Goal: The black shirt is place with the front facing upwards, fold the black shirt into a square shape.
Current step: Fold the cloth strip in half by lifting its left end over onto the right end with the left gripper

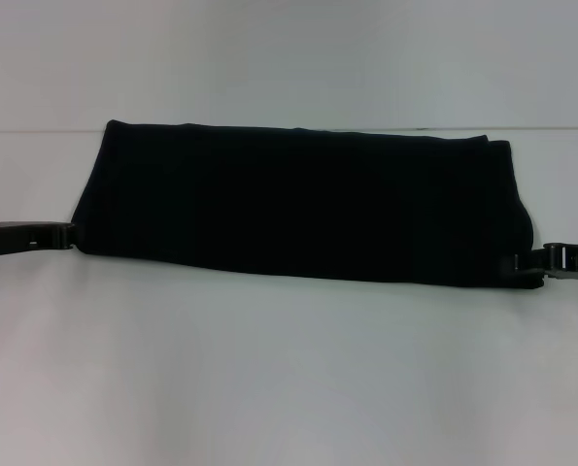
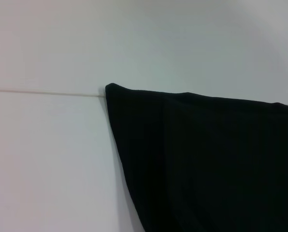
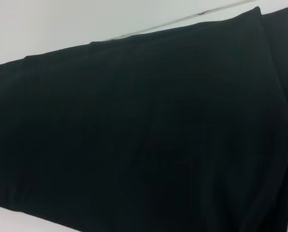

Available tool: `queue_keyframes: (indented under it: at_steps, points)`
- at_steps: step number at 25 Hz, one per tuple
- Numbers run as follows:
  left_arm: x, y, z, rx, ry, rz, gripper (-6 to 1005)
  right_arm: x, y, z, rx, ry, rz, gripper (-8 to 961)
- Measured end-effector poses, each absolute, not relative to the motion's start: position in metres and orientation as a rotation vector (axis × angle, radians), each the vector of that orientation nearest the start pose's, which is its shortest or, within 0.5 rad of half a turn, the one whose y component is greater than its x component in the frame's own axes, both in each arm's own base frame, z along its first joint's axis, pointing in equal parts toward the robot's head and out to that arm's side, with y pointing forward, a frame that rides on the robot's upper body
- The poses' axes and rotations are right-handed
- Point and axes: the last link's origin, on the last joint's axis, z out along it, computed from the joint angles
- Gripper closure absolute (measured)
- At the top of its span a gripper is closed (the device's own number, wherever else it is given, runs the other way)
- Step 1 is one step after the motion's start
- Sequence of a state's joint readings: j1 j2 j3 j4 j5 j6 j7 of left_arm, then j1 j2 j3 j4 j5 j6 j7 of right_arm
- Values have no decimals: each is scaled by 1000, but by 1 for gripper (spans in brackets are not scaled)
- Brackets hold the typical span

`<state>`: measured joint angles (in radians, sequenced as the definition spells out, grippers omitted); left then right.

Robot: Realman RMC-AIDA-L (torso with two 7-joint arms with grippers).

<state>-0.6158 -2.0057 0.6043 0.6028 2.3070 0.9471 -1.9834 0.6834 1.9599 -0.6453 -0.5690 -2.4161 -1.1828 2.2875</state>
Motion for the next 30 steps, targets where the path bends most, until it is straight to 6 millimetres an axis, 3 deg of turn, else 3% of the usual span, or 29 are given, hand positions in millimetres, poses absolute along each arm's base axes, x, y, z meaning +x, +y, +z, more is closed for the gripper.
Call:
queue_keyframes:
  at_steps: [3,6,11,17,30]
  points:
    - [-338,399,44,-2037,-1279,-266,940,315,390,33,-2134,1611,229,269]
    - [-338,400,44,-2038,-1278,-266,935,317,390,35,-2130,1605,228,487]
    - [-337,400,44,-2046,-1282,-269,926,319,389,36,-2129,1596,231,726]
    - [-338,396,43,-2058,-1297,-273,916,325,386,42,-2120,1586,236,938]
    - [-338,377,50,-2120,-1342,-311,893,342,358,66,-2090,1594,314,902]
